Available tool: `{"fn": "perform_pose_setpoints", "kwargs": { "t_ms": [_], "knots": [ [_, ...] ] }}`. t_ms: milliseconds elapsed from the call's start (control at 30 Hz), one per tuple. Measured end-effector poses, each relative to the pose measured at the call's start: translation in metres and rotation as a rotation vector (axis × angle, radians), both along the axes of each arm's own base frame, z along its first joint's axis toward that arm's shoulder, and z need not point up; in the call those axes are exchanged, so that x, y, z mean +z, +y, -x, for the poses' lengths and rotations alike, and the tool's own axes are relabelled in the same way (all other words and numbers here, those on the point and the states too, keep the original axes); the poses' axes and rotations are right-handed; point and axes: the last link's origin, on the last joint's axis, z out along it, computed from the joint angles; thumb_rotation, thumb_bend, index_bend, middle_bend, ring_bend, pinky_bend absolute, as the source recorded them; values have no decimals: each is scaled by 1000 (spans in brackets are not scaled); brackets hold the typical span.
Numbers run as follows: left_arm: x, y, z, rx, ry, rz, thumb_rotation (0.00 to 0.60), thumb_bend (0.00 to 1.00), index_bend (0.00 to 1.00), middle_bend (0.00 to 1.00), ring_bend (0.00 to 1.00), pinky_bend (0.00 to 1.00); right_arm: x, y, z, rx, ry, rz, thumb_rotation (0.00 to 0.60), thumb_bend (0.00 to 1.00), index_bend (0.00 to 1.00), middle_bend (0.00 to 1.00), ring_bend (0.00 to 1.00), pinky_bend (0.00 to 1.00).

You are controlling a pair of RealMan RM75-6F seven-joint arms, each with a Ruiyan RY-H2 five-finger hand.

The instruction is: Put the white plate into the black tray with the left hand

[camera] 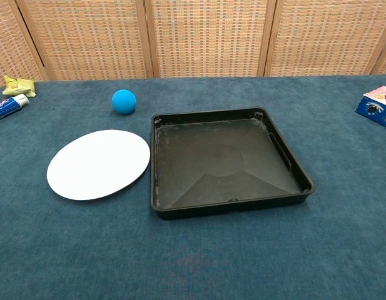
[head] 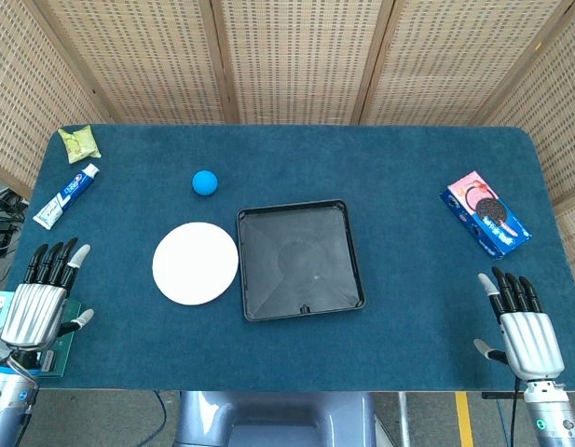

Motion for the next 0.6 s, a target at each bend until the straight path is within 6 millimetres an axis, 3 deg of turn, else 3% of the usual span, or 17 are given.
{"fn": "perform_pose_setpoints", "kwargs": {
  "t_ms": [600],
  "knots": [
    [-2,1,-1,-8,-12,-4,600,0,0,0,0,0,2,0,1,-4,-4,5,600,171,79,0,0,0]
  ]
}}
